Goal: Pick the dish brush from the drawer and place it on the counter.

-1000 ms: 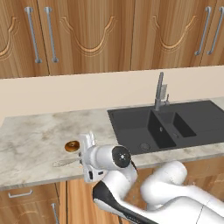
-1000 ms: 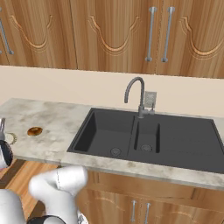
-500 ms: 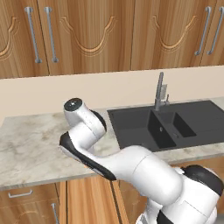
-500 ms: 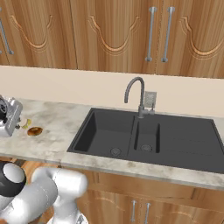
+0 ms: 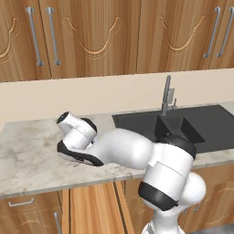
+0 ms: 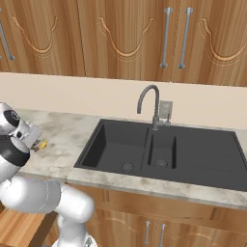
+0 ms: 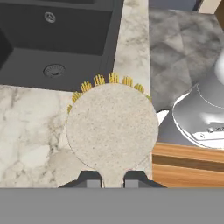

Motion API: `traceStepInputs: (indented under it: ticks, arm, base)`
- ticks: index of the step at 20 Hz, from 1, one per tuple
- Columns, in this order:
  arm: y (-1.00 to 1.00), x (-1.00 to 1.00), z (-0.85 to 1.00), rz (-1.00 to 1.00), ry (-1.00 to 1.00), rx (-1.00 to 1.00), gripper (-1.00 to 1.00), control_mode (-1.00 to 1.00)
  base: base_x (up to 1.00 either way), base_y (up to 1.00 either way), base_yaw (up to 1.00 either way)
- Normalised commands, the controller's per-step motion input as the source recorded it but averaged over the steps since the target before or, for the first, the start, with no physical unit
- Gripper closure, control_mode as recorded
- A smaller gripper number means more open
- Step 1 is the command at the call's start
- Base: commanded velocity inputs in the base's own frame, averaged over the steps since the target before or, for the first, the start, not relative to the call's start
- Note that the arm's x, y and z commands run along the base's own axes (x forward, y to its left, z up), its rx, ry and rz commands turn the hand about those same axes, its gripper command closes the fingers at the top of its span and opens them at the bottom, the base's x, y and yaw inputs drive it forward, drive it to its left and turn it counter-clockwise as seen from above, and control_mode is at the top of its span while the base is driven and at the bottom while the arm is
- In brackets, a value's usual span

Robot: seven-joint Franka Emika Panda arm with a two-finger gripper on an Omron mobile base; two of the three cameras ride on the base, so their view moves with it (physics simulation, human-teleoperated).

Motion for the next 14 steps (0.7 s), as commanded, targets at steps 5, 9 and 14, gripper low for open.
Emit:
traceStepInputs:
  ticks: [5,9,14]
  arm:
    - [-0.34,0.46,-0.99,-0.01,0.06,-0.07,1.0,-1.0]
    - [-0.09,0.44,-0.45,0.0,0.01,0.0,-1.0,-1.0]
    - [-0.11,0.27,-0.03,0.0,0.0,0.02,-1.0,-1.0]
  base:
    - [0.0,0.0,0.0]
    - [0.0,0.0,0.0]
    - [0.0,0.0,0.0]
